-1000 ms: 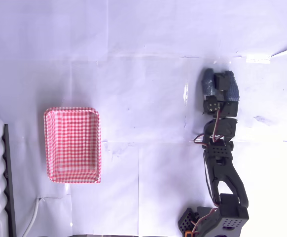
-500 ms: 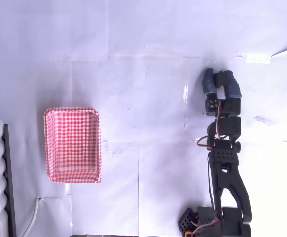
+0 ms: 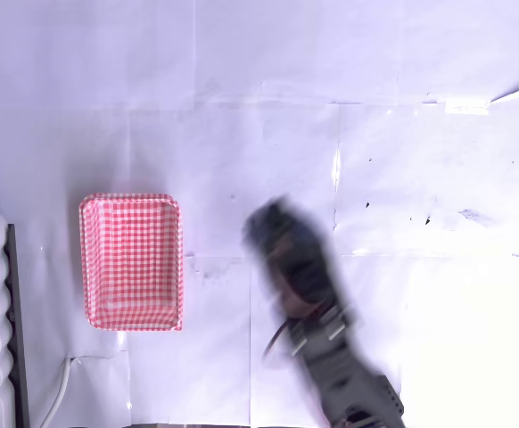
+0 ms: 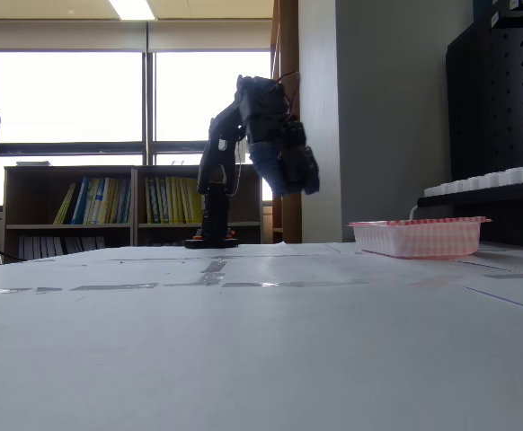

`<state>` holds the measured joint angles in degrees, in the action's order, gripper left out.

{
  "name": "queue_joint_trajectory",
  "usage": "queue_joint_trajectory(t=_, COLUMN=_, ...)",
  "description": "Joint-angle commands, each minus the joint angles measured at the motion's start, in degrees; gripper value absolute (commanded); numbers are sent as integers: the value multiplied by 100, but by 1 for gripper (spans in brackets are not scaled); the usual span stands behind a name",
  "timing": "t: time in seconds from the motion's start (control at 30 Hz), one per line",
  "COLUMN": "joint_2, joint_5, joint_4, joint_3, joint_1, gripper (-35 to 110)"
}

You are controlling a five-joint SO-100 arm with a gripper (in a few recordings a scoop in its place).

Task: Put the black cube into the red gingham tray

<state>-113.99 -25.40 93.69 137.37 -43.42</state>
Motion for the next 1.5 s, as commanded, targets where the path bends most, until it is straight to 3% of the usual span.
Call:
queue_joint_trajectory(t=0.0, joint_2=202, joint_5=-334, joint_4=255, joint_3=1477, joint_1=-949, gripper=0)
queue_joint_trajectory(t=0.23, joint_2=-1187, joint_5=-211, joint_4=-1538, joint_3=1872, joint_1=-1406, gripper=0)
queue_joint_trajectory(t=0.67, joint_2=-3059, joint_5=114, joint_4=-3744, joint_3=2417, joint_1=-1714, gripper=7)
queue_joint_trajectory(t=0.97, joint_2=-3419, joint_5=387, joint_4=-4201, joint_3=2698, joint_1=-1617, gripper=25)
queue_joint_trajectory(t=1.47, joint_2=-2716, joint_5=334, joint_4=-3929, joint_3=2698, joint_1=-1406, gripper=29)
